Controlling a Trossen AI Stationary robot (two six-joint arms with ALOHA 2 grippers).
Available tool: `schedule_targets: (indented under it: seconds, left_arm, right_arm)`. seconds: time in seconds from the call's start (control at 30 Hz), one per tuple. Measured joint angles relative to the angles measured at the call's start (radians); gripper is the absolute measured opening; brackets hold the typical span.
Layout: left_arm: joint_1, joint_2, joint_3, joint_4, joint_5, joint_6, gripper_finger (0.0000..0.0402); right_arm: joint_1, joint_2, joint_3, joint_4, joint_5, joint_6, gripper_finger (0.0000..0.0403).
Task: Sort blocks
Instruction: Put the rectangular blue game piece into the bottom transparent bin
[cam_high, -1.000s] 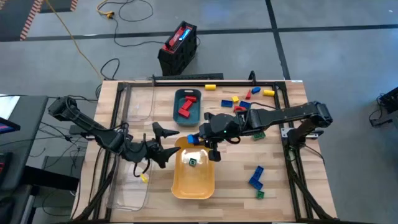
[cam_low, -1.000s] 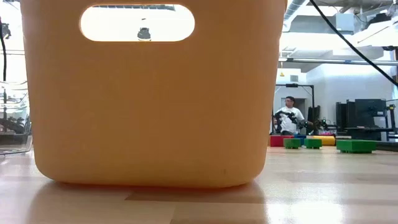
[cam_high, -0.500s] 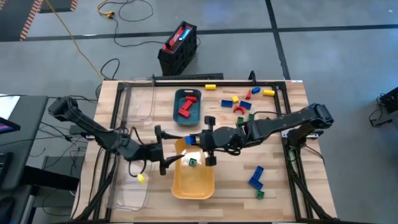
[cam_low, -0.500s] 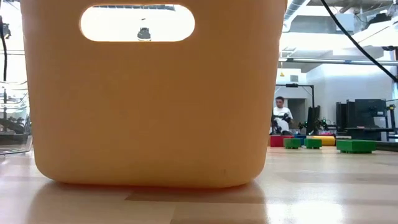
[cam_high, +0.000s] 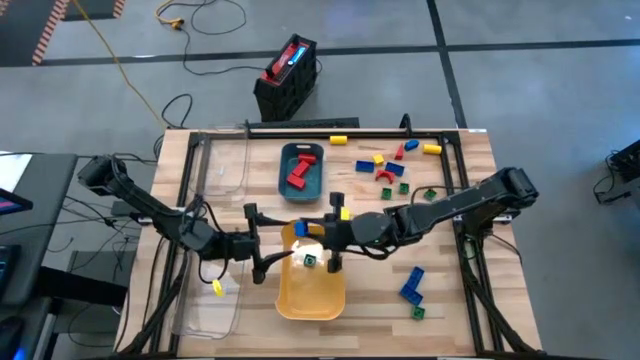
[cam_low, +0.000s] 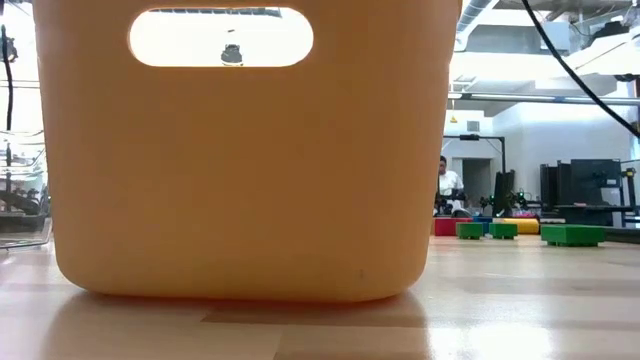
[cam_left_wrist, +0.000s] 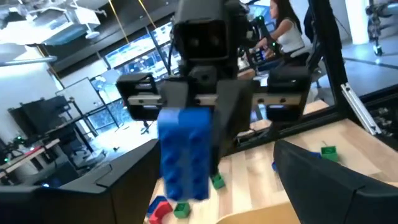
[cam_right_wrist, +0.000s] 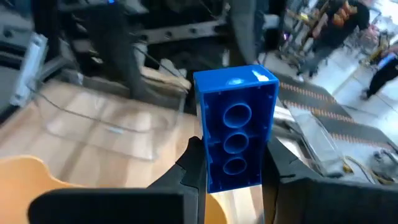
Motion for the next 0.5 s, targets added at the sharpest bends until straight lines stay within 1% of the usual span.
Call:
schedule_targets:
  seconds: [0.13, 0.2, 0.27, 0.33, 0.5]
  left_arm:
    - [-0.001, 0.0, 0.0, 0.002, 0.003, 0.002, 0.0304]
    - [-0.001, 0.001, 0.0, 0.007, 0.029, 0.0, 0.0304]
    - [0.0, 0.023, 0.0, 0.049, 0.056, 0.0, 0.0304]
    - [0.002, 0.049, 0.0, 0.09, 0.062, 0.017, 0.0304]
    - [0.013, 0.099, -0.001, 0.203, 0.043, 0.053, 0.0304]
  right_arm:
    - [0.006, 0.003, -0.037, 0.048, 0.01, -0.028, 0.0084]
    - [0.012, 0.003, -0.037, 0.085, 0.017, -0.056, 0.0084]
    - [0.014, -0.001, -0.037, 0.115, 0.019, -0.084, 0.0084]
    - [0.016, -0.001, -0.037, 0.126, 0.017, -0.097, 0.0084]
    - [0.024, -0.001, -0.038, 0.125, 0.019, -0.101, 0.0084]
